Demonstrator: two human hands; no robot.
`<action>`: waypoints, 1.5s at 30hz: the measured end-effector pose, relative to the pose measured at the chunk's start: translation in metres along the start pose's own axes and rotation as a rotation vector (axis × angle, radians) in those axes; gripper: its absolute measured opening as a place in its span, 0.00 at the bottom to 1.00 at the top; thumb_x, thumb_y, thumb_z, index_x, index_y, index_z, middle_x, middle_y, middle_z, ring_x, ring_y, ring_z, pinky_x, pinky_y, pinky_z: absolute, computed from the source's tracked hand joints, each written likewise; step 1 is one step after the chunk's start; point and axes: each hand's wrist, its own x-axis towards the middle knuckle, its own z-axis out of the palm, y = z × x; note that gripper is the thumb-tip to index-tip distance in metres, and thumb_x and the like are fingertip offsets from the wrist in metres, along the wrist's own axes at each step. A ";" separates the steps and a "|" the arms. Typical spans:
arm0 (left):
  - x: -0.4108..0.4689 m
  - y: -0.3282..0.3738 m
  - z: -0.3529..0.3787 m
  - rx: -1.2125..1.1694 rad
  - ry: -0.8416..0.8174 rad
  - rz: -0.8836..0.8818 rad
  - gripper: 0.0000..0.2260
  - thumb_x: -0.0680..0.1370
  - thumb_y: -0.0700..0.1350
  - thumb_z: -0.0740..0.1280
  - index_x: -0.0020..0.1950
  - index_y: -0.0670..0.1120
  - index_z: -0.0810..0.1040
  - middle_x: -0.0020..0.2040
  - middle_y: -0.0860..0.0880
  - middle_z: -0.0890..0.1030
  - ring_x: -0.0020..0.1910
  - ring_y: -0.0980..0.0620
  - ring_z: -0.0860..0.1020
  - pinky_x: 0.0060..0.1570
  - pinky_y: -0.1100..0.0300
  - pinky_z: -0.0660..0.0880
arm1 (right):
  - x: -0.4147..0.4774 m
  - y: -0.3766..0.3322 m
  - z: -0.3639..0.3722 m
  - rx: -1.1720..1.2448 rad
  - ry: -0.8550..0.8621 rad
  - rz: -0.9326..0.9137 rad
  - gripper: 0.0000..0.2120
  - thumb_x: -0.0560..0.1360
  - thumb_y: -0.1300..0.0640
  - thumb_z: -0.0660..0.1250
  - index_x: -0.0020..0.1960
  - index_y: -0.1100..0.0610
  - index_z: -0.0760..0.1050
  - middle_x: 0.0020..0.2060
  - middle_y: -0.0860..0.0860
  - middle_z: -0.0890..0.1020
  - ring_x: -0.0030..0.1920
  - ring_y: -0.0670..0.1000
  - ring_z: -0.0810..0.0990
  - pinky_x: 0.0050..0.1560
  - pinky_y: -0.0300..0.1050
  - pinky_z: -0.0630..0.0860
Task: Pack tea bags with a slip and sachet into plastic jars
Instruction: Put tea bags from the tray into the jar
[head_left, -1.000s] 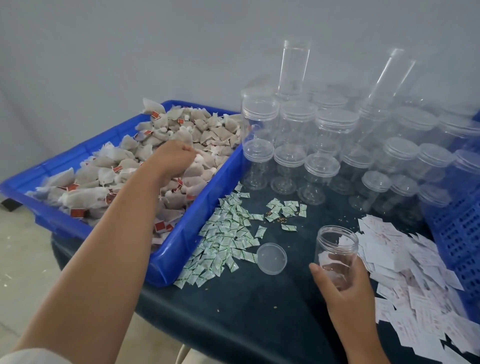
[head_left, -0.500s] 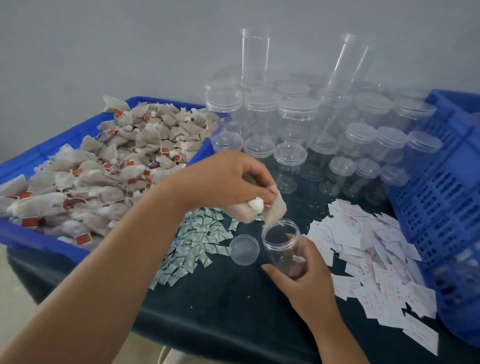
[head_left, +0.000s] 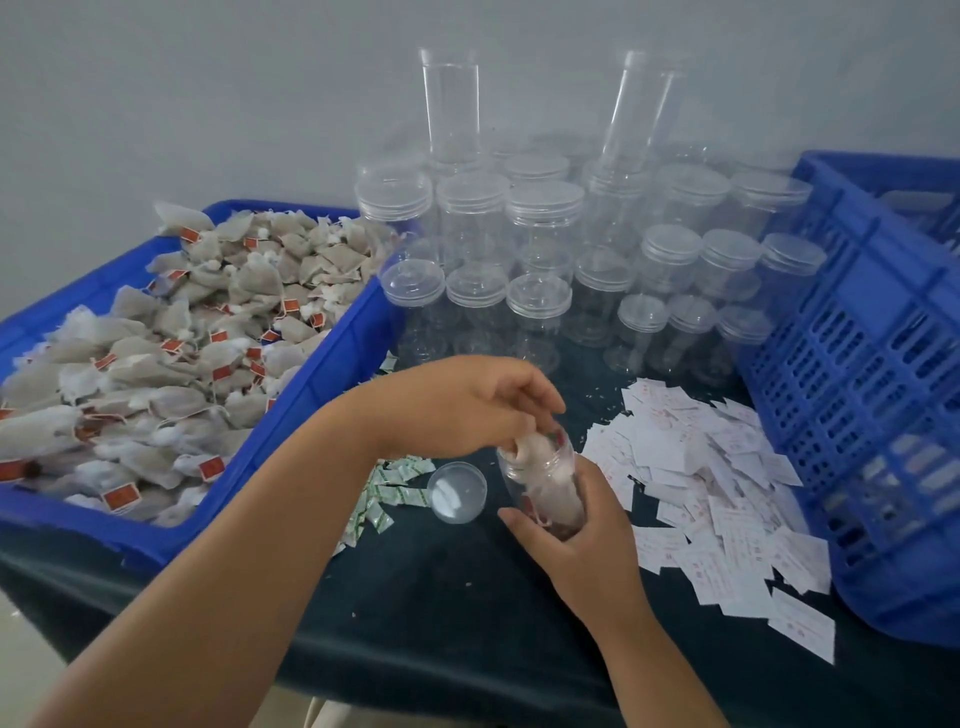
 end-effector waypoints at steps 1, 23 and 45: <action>-0.004 0.002 0.000 0.030 -0.070 -0.004 0.14 0.85 0.41 0.63 0.67 0.57 0.77 0.57 0.64 0.85 0.58 0.63 0.81 0.61 0.61 0.78 | 0.000 0.001 0.001 0.006 -0.005 0.006 0.26 0.64 0.36 0.81 0.58 0.40 0.78 0.51 0.42 0.85 0.50 0.47 0.85 0.46 0.35 0.79; -0.033 -0.180 -0.107 0.257 0.325 -0.790 0.12 0.76 0.50 0.62 0.51 0.47 0.81 0.39 0.47 0.86 0.32 0.48 0.82 0.35 0.56 0.79 | 0.000 0.001 0.002 0.001 -0.030 0.010 0.25 0.64 0.37 0.80 0.58 0.41 0.80 0.50 0.40 0.86 0.50 0.41 0.85 0.47 0.27 0.75; -0.039 -0.110 -0.123 -0.118 0.994 -0.127 0.05 0.80 0.43 0.64 0.54 0.50 0.77 0.36 0.50 0.83 0.32 0.52 0.76 0.35 0.53 0.75 | 0.001 -0.001 0.002 -0.004 -0.033 0.010 0.23 0.64 0.36 0.79 0.57 0.35 0.79 0.50 0.38 0.86 0.50 0.40 0.85 0.47 0.27 0.76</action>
